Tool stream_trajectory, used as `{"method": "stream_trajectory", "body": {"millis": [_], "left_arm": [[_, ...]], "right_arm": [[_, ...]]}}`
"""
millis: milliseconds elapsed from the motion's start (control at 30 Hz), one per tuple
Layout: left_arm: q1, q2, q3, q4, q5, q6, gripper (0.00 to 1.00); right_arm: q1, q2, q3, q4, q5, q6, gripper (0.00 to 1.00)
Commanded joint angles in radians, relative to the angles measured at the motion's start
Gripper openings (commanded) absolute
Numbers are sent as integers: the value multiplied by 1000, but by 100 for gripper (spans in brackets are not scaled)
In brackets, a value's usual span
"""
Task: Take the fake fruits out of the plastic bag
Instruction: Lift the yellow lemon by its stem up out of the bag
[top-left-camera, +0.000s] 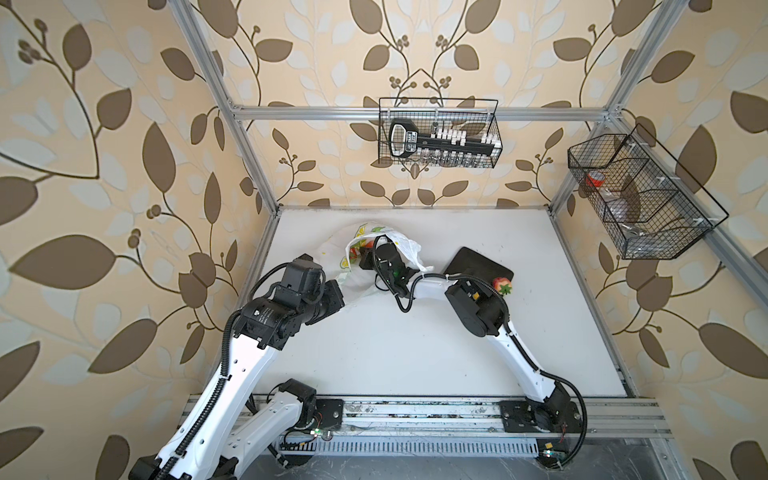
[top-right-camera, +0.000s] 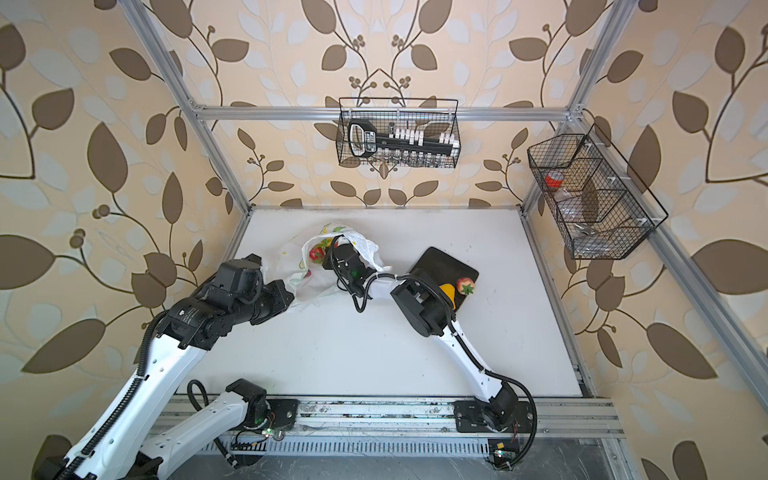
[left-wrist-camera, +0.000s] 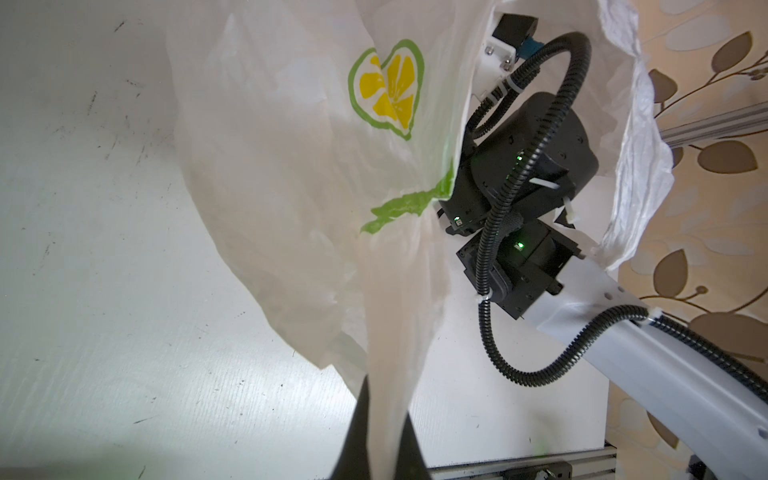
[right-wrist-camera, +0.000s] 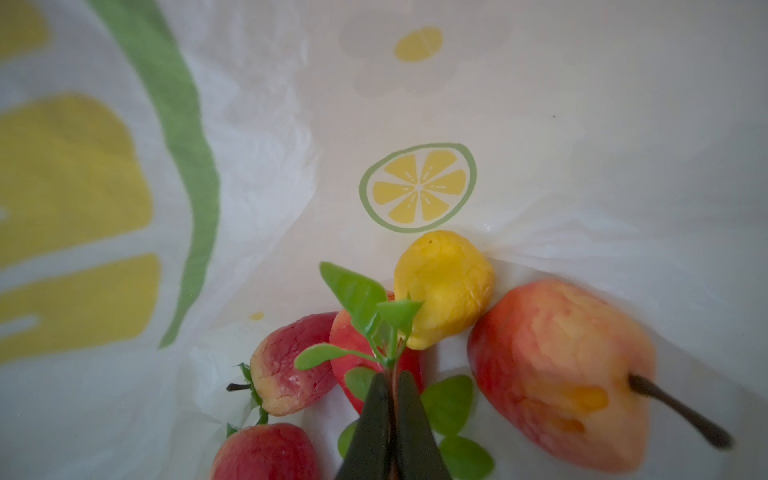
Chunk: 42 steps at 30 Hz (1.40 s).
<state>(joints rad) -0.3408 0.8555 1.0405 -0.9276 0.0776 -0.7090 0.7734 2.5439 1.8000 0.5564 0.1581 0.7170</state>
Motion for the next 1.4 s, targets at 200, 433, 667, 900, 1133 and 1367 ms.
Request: {"method": "stream_trajectory", "body": {"millis": [200,433,667,900,1133,1367], "left_arm": [[-6,-7,13,58,22,2,0],[-6,-7,5,90,20,1,0],[-6,-17,-9,120,-1,-12,0],[-6,-26,-18,153,-22,-21,0],[-6,-34,-25,171,-37,-24,0],[-6,-36,-34,184,-42,-29,0]], "right_arm": [[1,-124,-106,17,-66,-3,0],[17,-238,-196,-13,-118,-11,0],[38,-357,-296,-125,-152,-34,0],[50,-467,-388,-287,-143,-137,0],[64,-574,-473,-328,-181,-375,0],[64,-710,-524,-402,-264,-547,0]]}}
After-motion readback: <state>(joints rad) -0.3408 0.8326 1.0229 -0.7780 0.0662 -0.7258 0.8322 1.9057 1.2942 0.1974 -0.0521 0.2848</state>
